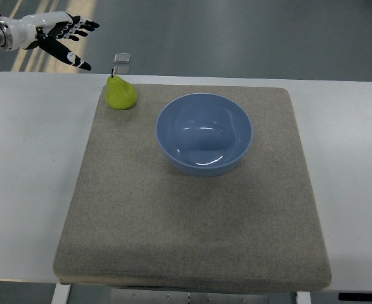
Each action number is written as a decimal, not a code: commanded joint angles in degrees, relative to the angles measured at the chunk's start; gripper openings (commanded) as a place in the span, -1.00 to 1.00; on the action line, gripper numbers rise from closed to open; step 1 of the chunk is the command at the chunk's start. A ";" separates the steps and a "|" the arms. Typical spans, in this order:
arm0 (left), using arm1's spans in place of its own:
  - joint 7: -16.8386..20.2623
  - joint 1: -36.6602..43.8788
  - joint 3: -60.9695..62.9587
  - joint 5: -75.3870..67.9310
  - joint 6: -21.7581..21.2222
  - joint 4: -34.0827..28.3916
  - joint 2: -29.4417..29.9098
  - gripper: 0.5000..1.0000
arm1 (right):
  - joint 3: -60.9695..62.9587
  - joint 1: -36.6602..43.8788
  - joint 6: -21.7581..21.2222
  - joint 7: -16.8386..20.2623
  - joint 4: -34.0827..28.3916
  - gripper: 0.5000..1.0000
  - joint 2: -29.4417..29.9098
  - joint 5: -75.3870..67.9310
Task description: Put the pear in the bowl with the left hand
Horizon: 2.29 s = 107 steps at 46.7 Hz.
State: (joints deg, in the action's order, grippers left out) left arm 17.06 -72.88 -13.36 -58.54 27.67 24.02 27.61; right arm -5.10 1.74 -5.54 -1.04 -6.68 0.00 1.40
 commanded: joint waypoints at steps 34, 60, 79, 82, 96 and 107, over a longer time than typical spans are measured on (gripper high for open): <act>-0.45 0.46 11.16 -2.37 -8.07 -2.39 -10.38 0.86 | 0.00 0.02 0.00 -0.01 0.00 0.69 0.00 0.00; -0.45 2.13 15.91 -2.90 -15.01 -4.42 -11.79 0.18 | 0.00 0.02 0.00 -0.01 0.00 0.70 0.00 0.00; -0.45 2.92 15.83 -2.90 -15.01 -4.42 -12.14 -0.32 | 0.00 0.02 0.00 -0.01 0.00 0.69 0.00 0.00; -0.45 2.83 15.83 -2.90 -15.01 -4.42 -12.14 -0.34 | 0.00 0.02 0.00 -0.01 0.00 0.70 0.00 0.00; -0.45 2.04 15.83 -2.98 -14.57 -4.33 -11.97 -1.00 | 0.00 0.02 0.00 -0.01 0.00 0.70 0.00 0.00; -0.45 1.34 15.74 -3.07 -14.22 -4.15 -11.44 -1.00 | 0.00 0.02 0.00 -0.01 0.00 0.70 0.00 0.00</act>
State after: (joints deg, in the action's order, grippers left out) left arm 16.60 -71.48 2.42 -61.58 13.42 19.77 16.15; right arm -5.10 1.76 -5.54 -1.05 -6.68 0.00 1.41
